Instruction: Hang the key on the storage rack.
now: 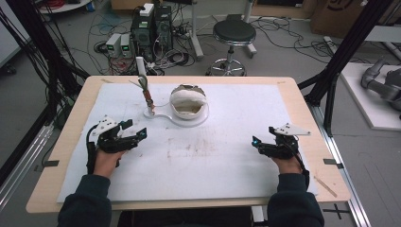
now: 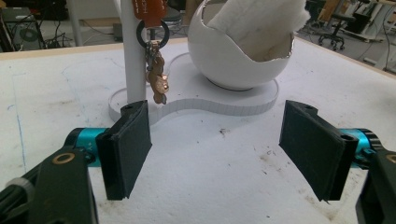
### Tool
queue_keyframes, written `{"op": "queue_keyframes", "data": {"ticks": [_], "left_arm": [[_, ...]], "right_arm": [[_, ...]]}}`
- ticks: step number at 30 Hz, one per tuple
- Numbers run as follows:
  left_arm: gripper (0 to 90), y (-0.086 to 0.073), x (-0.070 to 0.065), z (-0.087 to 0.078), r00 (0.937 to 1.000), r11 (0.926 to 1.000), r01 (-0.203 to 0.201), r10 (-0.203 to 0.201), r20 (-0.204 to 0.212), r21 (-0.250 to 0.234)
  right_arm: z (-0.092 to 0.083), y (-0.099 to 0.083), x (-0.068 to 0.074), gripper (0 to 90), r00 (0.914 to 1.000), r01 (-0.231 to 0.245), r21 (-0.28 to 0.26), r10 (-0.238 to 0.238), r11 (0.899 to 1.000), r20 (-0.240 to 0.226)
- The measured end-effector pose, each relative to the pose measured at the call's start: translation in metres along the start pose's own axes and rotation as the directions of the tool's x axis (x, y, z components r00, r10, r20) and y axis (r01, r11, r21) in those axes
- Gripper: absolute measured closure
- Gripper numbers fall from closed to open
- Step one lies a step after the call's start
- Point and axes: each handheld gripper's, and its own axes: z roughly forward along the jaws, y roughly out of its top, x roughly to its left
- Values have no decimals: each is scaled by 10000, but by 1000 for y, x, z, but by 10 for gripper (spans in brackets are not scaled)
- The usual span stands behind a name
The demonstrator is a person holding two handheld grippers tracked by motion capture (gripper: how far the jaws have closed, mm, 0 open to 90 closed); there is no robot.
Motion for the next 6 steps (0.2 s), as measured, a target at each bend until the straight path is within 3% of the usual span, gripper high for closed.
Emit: {"op": "queue_keyframes", "data": {"ticks": [6], "left_arm": [[248,0,1,1,10000,10000,29,-30,-60,-24]], "right_arm": [[1,0,-2,212,10000,-12,-62,12,10000,43]]}}
